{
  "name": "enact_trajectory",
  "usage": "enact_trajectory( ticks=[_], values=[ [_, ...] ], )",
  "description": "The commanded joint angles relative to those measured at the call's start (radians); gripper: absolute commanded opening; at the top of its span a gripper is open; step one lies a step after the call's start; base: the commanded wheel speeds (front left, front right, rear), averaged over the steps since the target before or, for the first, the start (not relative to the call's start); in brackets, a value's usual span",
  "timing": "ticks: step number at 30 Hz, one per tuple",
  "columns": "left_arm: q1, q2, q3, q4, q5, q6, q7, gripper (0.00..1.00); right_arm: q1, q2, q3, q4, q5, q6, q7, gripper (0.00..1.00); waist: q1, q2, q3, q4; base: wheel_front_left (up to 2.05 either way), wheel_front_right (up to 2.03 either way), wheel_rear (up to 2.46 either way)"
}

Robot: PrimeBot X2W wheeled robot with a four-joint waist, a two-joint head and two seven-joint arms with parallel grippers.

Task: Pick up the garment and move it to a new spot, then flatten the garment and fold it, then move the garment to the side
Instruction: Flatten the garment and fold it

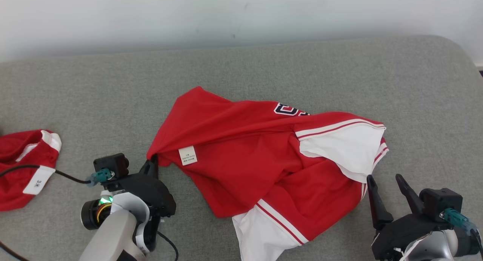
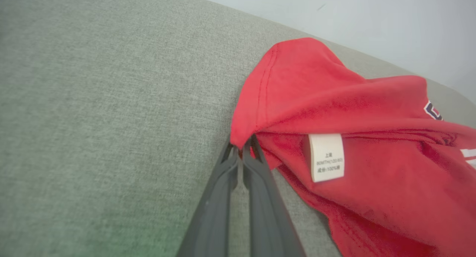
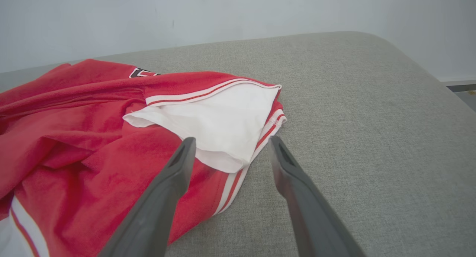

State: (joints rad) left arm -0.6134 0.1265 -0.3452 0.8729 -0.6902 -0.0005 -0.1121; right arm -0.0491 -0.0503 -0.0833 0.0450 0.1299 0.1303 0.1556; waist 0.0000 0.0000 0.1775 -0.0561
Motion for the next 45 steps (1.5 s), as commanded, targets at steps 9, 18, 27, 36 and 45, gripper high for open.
enact_trajectory(
  ticks=[9,18,27,36,45],
  values=[
    [0.109,0.001,-0.006,-0.152,-0.015,0.026,-0.005,1.0,0.023,0.001,-0.052,-0.018,-0.015,0.001,0.018,1.0,0.0,0.0,-0.054,0.002,0.0,0.0,0.0],
    [0.266,0.046,-0.017,-0.352,0.034,0.073,-0.09,1.0,0.042,0.001,-0.08,-0.009,0.0,0.001,0.012,1.0,0.0,0.0,-0.078,0.001,0.0,0.0,0.0],
    [0.227,0.07,-0.047,-0.384,0.083,0.102,-0.068,1.0,-0.033,0.001,-0.081,0.08,-0.017,0.001,0.059,1.0,0.0,0.0,-0.052,0.024,0.0,0.0,0.0],
    [0.064,0.069,-0.073,-0.204,0.09,0.081,0.032,1.0,-0.18,0.0,-0.005,0.189,-0.111,0.001,0.141,1.0,0.0,0.0,0.008,-0.005,0.0,0.0,0.0],
    [-0.029,0.058,-0.071,-0.068,0.079,0.054,0.008,0.68,-0.225,0.0,-0.009,0.21,-0.122,0.001,0.129,1.0,0.0,0.0,0.05,-0.013,0.0,0.0,0.0]
  ],
)
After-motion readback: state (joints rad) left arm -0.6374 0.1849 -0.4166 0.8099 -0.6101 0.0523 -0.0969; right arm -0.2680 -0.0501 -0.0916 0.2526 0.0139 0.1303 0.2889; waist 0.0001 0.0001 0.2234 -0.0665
